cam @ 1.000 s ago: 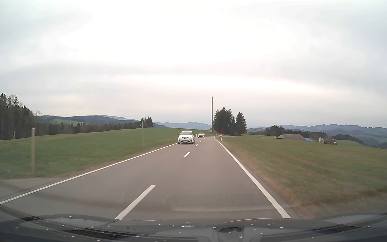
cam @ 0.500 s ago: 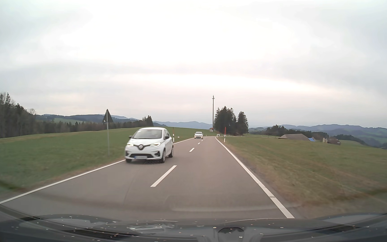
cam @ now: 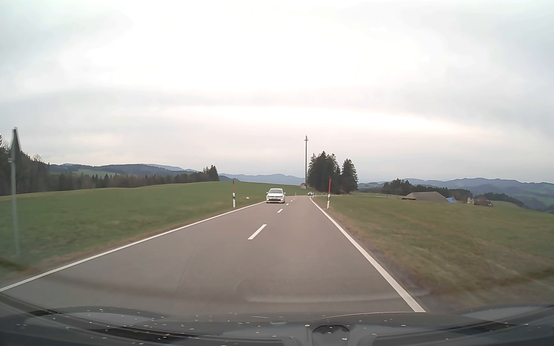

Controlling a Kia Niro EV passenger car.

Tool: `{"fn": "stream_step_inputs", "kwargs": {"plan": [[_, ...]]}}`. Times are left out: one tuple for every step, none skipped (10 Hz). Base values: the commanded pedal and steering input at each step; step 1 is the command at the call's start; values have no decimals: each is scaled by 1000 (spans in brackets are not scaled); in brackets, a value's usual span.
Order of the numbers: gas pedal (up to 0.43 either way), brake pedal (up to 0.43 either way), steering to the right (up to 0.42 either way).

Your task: Follow the waypoints while adhering to traffic rules and regulations

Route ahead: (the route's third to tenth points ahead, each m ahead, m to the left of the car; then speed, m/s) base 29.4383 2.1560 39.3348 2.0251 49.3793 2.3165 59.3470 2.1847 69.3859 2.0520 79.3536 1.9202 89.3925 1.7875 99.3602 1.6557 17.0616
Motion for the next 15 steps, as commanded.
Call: {"fn": "stream_step_inputs", "kwargs": {"plan": [[110, 0, 0], [110, 0, -1], [110, 0, -1], [110, 0, -1], [110, 0, 0], [110, 0, 0], [110, 0, 0], [110, 0, 0], [110, 0, 0], [110, 0, 0], [110, 0, 0], [110, 0, 0], [110, 0, 1], [98, 0, 1], [98, 0, 2]]}}
